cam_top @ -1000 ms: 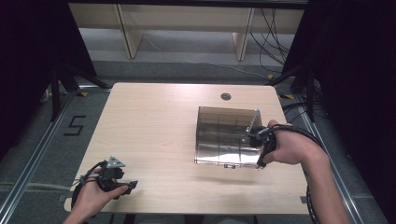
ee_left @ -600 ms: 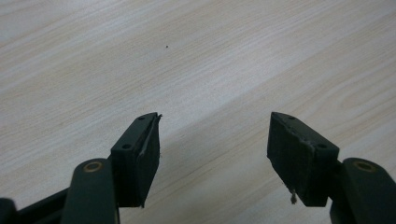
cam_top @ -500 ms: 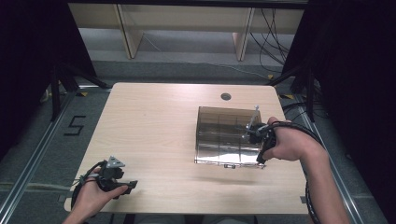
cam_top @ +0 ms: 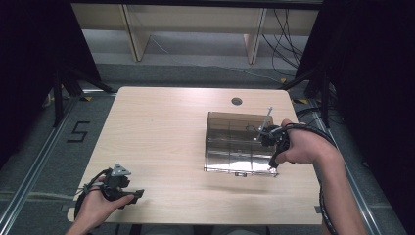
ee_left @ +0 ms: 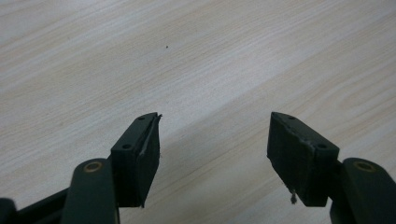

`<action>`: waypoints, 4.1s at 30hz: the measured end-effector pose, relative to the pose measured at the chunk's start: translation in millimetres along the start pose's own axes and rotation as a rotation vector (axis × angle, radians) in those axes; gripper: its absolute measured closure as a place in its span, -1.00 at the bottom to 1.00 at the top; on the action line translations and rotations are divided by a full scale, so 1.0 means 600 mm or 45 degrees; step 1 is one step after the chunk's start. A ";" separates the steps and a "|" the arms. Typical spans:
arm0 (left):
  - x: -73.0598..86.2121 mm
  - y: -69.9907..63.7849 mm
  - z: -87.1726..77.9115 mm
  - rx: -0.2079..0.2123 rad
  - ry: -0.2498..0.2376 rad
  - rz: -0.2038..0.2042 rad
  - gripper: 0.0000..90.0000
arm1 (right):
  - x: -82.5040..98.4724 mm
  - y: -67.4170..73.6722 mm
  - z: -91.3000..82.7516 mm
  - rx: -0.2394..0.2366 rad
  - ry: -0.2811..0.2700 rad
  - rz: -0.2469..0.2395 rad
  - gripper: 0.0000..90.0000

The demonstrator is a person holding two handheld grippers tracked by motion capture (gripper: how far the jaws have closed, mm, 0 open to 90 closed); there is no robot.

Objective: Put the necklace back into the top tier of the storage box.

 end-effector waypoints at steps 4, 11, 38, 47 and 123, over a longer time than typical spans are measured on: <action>0.000 0.000 0.000 0.004 0.000 0.004 -0.24 | -0.003 -0.006 0.000 -0.007 -0.014 -0.017 0.93; 0.000 0.000 0.000 0.003 -0.002 0.001 -0.24 | -0.007 -0.013 -0.003 -0.016 -0.004 0.004 0.93; 0.000 0.001 0.000 0.011 -0.004 -0.005 -0.24 | -0.027 -0.042 0.018 -0.012 -0.028 0.048 0.93; 0.000 0.001 0.000 0.012 -0.003 -0.005 -0.24 | -0.034 -0.051 0.027 0.007 -0.027 0.036 0.93; 0.000 0.002 -0.002 0.010 -0.002 -0.002 -0.24 | -0.067 -0.073 0.106 -0.018 0.039 0.038 0.92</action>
Point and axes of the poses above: each handheld gripper's, and its own axes: z roughly forward along the jaws, x roughly out of its underside, y roughly to its left, the point moved 2 cm from there along z, roughly forward along the jaws, and after that the axes turned 7 degrees about y, right-handed, at the moved point
